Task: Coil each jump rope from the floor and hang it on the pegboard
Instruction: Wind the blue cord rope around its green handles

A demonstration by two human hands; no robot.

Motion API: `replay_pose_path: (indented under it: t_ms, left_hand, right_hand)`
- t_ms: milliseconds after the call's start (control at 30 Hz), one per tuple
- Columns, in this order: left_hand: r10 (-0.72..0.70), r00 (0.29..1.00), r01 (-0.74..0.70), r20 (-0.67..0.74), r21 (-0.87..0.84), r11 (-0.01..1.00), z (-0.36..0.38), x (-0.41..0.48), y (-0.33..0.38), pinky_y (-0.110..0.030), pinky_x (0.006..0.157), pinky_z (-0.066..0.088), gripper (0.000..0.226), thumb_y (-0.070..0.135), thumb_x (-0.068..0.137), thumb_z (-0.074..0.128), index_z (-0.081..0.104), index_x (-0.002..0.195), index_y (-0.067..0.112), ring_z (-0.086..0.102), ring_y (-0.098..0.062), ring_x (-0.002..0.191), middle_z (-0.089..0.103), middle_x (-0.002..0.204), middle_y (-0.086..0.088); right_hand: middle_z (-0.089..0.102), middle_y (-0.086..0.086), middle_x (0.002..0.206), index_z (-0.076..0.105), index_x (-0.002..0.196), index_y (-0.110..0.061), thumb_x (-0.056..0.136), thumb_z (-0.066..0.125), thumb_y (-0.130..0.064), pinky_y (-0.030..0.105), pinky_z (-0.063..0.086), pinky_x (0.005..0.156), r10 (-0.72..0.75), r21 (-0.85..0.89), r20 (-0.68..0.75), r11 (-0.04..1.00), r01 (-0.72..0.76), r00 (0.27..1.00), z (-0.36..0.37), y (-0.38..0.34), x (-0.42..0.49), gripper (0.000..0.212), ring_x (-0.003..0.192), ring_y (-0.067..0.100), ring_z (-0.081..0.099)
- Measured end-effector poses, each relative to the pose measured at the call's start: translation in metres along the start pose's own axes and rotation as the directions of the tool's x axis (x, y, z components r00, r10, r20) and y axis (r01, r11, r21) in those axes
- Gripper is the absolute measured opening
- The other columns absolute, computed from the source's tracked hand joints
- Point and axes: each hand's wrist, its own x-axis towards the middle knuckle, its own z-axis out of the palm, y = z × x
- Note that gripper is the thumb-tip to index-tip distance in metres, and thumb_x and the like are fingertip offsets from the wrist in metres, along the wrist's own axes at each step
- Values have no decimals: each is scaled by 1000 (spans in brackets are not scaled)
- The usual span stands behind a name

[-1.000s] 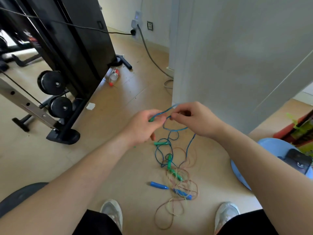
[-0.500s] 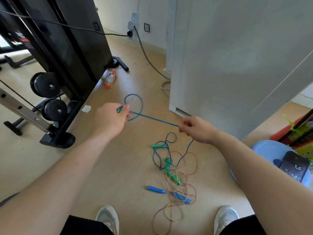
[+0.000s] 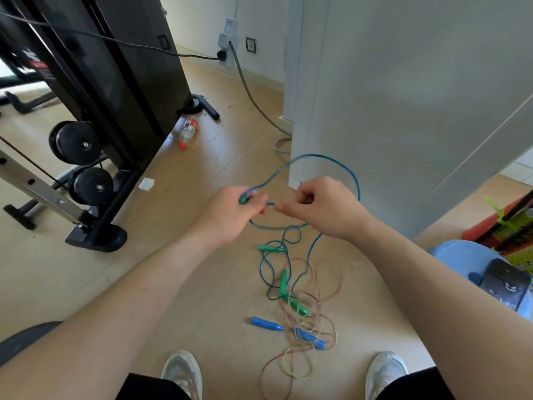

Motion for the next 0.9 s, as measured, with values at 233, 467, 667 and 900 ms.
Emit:
replay_pose_path:
  t_ms: [233,467,667,900]
  left_hand:
    - [-73,914,192,-400,266,944,-34,15,-30,-32,59,35,30,34,102,49,66,80,22,56,-23,73,61,73,2]
    - [-173,917,373,-358,625,686,-37,14,-42,-34,61,39,33,41,103,42,60,87,19,55,-31,78,60,81,-5]
    - [-105,992,121,-66,307,944,-5,2,-24,-35,76,52,29,48,82,61,70,93,23,58,-14,74,67,90,5]
    - [45,986,-41,158,-31,999,13,-3,-9,-15,40,31,19,17,102,53,70,95,18,39,-5,39,64,60,13]
  right_hand:
    - [70,-2,65,64,71,-17,98,54,-42,25,43,59,116,19,112,993,-119,987,-8,35,1,38,55,1,61]
    - [60,-10,66,68,81,-27,97,57,-27,12,40,59,-24,25,74,999,22,997,-10,16,2,19,62,4,56]
    - [51,-8,57,71,80,-27,94,63,-30,25,37,56,-54,80,171,996,41,984,1,9,-1,17,51,7,41]
    - [45,-10,46,69,68,-25,85,74,-40,18,31,47,-82,33,111,996,79,990,3,3,-1,23,46,7,42]
